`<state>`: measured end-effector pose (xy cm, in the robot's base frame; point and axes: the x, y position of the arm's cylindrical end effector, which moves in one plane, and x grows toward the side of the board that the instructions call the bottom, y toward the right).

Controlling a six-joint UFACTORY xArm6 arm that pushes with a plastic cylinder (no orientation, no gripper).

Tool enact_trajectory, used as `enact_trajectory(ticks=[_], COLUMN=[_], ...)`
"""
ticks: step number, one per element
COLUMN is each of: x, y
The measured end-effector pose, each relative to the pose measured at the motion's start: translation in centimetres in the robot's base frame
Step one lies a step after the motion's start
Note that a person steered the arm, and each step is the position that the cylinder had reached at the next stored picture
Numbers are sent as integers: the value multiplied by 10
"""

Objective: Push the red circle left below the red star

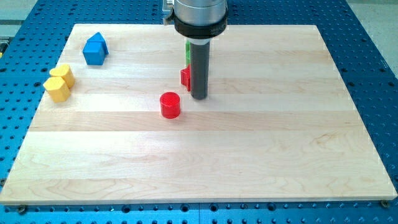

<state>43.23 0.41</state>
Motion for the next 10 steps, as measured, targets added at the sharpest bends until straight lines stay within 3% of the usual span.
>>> enact_trajectory(ticks=[1, 2, 3, 5, 6, 7, 8, 9, 10], x=[71, 87, 54, 30, 29, 33, 16, 1, 1], y=[-82, -157, -90, -125, -65, -56, -108, -59, -66])
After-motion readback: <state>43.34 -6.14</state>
